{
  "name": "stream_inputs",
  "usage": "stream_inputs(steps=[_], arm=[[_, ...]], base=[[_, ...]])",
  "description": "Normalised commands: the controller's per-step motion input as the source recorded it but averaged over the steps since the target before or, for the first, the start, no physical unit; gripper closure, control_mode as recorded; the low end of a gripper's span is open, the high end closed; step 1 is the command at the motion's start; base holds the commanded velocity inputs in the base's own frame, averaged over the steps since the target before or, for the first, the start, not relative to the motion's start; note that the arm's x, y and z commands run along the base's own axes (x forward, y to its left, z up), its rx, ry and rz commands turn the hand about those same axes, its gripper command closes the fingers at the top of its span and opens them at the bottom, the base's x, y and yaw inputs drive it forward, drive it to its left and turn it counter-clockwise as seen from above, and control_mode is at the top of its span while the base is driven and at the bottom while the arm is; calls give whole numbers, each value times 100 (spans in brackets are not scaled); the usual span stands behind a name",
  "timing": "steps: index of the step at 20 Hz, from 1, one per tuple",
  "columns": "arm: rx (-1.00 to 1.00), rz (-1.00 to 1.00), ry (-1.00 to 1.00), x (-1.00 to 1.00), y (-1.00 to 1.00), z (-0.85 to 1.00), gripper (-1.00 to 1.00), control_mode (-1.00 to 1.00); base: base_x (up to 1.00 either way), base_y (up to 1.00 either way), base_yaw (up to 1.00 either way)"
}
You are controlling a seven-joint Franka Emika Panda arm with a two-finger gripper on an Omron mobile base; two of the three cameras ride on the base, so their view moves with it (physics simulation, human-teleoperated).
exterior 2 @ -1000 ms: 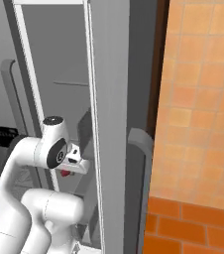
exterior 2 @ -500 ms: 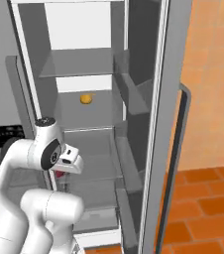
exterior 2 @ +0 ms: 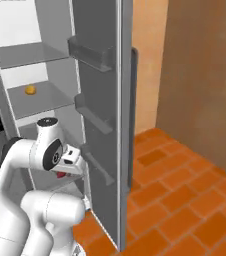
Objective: Take the strawberry from the fridge and place it on top of the pancake, located on the dining counter.
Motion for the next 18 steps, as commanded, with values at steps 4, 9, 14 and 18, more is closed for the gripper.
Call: stream_inputs(steps=[4,9,14,18], arm=[[0,0,0,0,0,0,100,100],[0,0,0,0,0,0,100,100],[0,0,0,0,0,0,100,100],[0,0,0,0,0,0,100,100]], base=[[-15,0,-97],[-9,0,-97],[15,-5,-88],[84,2,-20]])
